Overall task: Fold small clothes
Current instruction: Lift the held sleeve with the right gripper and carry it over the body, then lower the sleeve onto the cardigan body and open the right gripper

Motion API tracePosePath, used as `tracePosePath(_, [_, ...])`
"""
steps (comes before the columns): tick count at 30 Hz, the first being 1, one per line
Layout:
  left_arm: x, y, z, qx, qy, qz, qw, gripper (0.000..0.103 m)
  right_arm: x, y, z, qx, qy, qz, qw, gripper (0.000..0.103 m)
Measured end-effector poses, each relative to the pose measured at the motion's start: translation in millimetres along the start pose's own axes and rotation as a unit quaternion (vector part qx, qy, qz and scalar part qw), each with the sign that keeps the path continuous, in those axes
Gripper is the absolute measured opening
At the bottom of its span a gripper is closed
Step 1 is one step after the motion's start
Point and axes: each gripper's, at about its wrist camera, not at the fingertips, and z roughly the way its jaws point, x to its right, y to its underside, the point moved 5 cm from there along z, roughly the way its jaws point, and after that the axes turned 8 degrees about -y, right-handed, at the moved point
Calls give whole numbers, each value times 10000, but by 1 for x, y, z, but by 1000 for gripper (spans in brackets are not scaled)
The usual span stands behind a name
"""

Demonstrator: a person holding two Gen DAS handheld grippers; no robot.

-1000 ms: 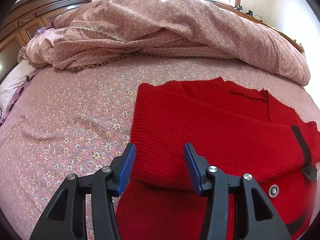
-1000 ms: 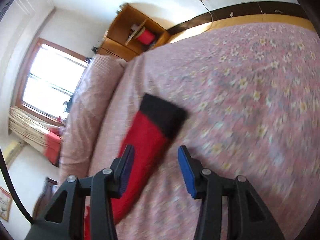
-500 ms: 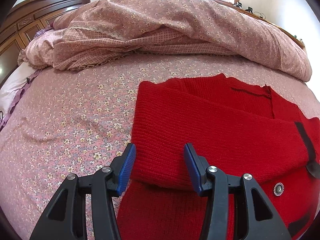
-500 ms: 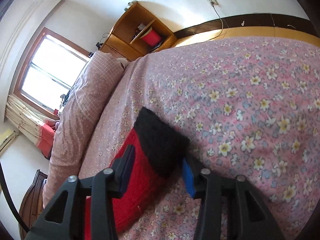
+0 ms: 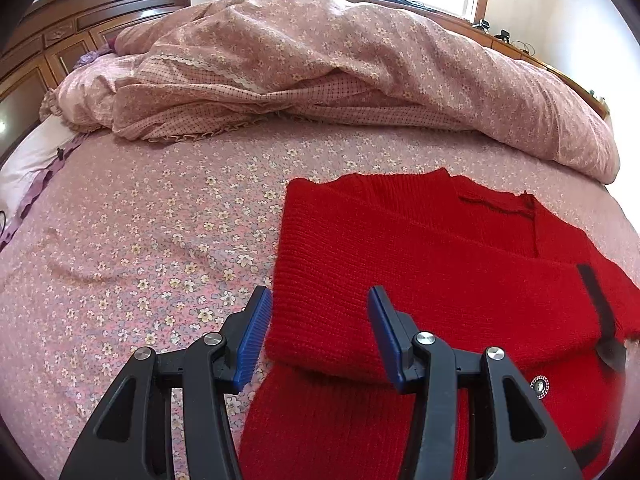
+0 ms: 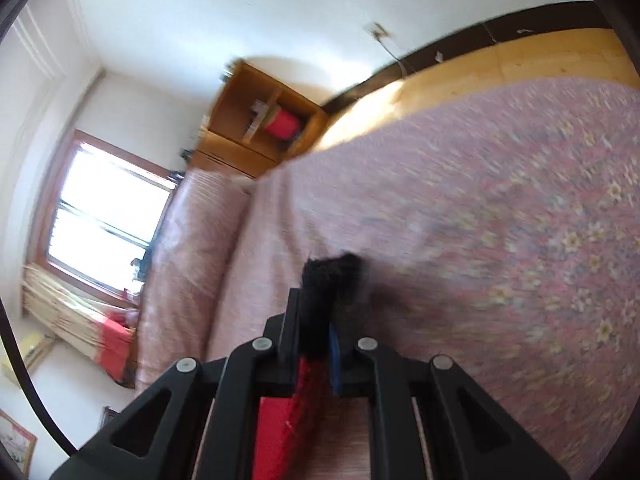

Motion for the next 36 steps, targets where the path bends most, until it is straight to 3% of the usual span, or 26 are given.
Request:
tracePosePath(6, [-1, -1, -3, 37, -7, -24, 10000, 44, -97, 9, 4, 39, -302, -1211, 9922, 11])
tracePosePath(12, [-6, -5, -11, 91, 98, -76, 9999, 44, -215, 72, 6, -203, -926, -2464, 9645, 11])
tracePosePath(18, [-21, -13, -34, 251, 278, 206, 9991, 44, -324, 181, 0, -508, -1656, -3502, 9205, 11])
tracePosePath(23, [-50, -19, -49, 342, 336, 66, 9988, 44, -396, 300, 11, -916, -2125, -4306, 8724, 11])
tracePosePath(26, [-71, -23, -49, 233, 316, -226, 9990, 44, -414, 383, 28, -1430, -2476, -4421, 8502, 11])
tracePosePath(29, [-88, -24, -46, 112, 304, -488, 9983, 44, -404, 474, 53, -2046, -2614, -4548, 8264, 11])
tracePosePath(33, [-101, -23, -43, -4, 294, -611, 9977, 44, -352, 596, 93, -3071, -2112, -5012, 7809, 11])
tracePosePath(34, [-103, -21, -44, -4, 267, -592, 9979, 44, -334, 619, 102, -3272, -1914, -5166, 7677, 11])
tracePosePath(36, [-105, -20, -45, 36, 210, -516, 9984, 44, -306, 643, 108, -3532, -1750, -5244, 7547, 11])
